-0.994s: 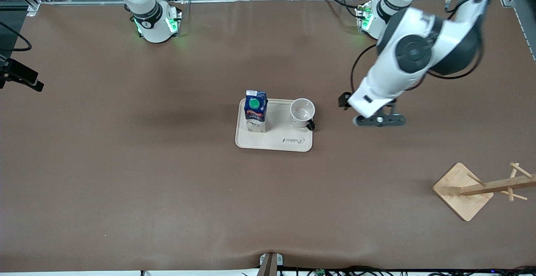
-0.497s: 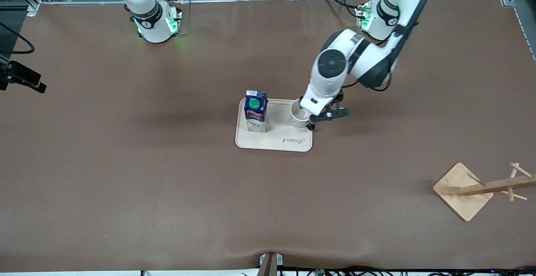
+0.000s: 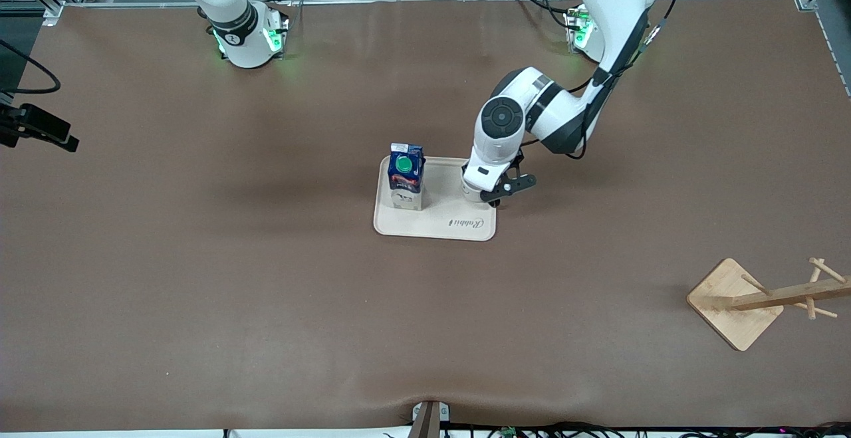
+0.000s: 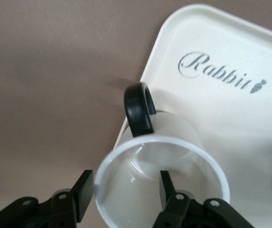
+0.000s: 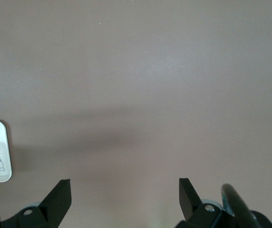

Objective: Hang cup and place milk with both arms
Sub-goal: 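Grasp the white mug rim with the left gripper and lift, then carry the mug to the wooden stand while the right gripper grasps the milk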

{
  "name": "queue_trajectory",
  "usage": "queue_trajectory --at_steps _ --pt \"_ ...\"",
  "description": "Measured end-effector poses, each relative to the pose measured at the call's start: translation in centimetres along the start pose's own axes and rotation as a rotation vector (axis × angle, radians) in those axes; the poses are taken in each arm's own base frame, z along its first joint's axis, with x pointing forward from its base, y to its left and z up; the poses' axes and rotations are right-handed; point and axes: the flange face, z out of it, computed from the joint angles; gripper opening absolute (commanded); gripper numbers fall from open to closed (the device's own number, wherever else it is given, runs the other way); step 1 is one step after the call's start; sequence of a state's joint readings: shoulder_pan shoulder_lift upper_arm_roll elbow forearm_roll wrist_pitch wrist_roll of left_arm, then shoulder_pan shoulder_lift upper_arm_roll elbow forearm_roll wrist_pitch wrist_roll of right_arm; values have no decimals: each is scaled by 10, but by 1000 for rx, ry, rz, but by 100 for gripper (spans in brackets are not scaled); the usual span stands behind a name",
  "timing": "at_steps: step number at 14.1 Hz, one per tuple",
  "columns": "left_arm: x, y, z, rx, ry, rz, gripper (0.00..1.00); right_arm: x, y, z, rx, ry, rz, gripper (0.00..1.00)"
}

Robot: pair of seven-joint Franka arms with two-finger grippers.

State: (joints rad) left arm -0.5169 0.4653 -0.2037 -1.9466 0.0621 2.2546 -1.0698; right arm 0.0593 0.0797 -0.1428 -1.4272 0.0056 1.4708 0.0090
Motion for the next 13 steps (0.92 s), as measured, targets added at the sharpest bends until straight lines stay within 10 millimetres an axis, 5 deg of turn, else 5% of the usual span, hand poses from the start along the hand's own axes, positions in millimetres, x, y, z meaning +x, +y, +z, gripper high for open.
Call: queue_trajectory --at_steps 1,4,7,10,13 --pt "-2 1 1 1 -1 -5 0 1 -1 1 0 -3 -2 100" --pt "0 5 -4 -10 8 -5 0 2 -3 4 -1 -5 -5 100" --pt "13 12 -29 -55 43 9 0 5 -4 6 -2 -6 -6 100" --pt "36 6 -87 -110 97 14 0 12 -7 22 -6 -37 -10 100" --pt "76 -38 -167 -111 131 39 0 20 -24 41 -12 -77 -36 100"
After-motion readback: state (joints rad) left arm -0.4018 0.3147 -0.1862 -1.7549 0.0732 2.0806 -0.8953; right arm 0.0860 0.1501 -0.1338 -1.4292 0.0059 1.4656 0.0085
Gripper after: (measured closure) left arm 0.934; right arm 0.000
